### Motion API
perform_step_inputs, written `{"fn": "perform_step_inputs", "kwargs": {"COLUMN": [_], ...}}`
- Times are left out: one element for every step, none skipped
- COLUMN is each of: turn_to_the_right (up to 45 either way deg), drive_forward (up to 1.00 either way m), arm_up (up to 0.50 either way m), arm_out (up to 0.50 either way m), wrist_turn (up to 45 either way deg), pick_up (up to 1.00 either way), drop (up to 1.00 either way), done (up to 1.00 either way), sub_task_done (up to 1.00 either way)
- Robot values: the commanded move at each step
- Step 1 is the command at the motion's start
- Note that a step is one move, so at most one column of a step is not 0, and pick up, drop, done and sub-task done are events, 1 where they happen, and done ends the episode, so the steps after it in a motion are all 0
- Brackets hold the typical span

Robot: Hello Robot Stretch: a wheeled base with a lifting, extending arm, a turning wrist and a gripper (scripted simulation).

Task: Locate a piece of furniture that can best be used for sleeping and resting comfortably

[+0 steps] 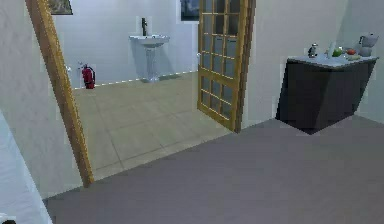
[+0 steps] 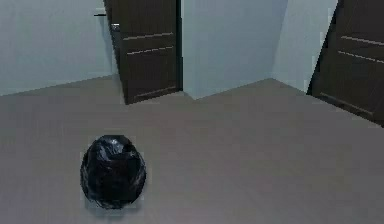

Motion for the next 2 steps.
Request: {"fn": "perform_step_inputs", "kwargs": {"turn_to_the_right": [0.0,-24.0], "drive_forward": [0.6,0.0], "arm_up": [0.0,0.0], "arm_out": [0.0,0.0], "wrist_turn": [0.0,0.0], "pick_up": [0.0,0.0], "drop": [0.0,0.0], "done": [0.0,0.0], "sub_task_done": [0.0,0.0]}}
